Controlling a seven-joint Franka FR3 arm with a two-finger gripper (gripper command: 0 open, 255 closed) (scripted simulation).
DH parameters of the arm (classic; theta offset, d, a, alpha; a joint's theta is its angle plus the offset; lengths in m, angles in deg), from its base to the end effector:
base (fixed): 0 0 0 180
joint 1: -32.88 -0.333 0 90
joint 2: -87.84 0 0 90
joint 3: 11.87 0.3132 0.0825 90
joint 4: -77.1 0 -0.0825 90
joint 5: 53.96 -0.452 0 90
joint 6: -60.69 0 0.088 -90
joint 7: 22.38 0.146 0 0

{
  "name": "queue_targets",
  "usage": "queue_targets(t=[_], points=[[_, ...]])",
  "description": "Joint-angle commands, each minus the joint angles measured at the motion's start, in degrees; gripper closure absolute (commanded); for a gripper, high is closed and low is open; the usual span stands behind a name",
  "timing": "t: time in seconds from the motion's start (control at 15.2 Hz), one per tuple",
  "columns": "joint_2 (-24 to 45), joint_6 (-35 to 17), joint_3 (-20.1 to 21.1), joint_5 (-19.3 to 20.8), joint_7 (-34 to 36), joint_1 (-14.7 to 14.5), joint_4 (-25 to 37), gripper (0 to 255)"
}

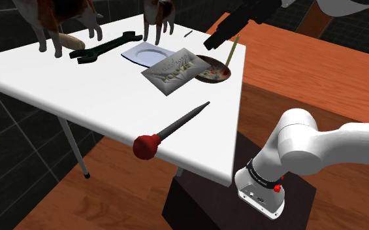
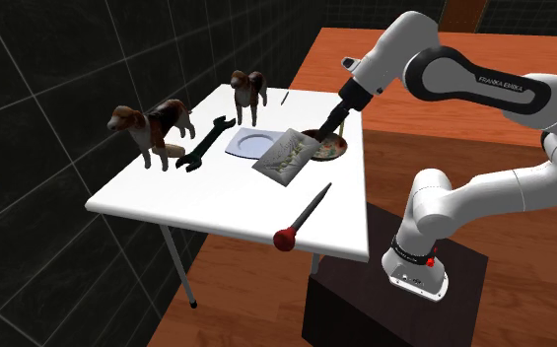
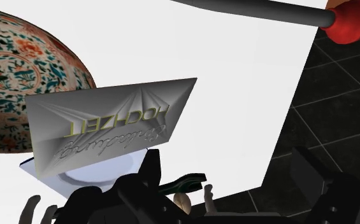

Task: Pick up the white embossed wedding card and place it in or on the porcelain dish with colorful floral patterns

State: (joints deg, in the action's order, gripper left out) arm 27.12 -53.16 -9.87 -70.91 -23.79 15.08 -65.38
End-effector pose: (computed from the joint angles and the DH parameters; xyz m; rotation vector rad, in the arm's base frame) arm 0.3233 0.1497 0.6307 -2.6710 -0.4297 -0.7113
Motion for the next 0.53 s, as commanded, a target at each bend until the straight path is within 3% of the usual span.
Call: queue_targets(t=[0.0,0.26,0.33,0.46], points=[[0.1,-0.2,0.0,0.0,0.0,0.0,-0.1,0],[0.1,-0.2,0.0,0.0,0.0,0.0,-0.1,0],[0.1,-0.2,0.0,0.0,0.0,0.0,-0.1,255],[0.1,-0.2,0.0,0.0,0.0,0.0,-0.1,255]])
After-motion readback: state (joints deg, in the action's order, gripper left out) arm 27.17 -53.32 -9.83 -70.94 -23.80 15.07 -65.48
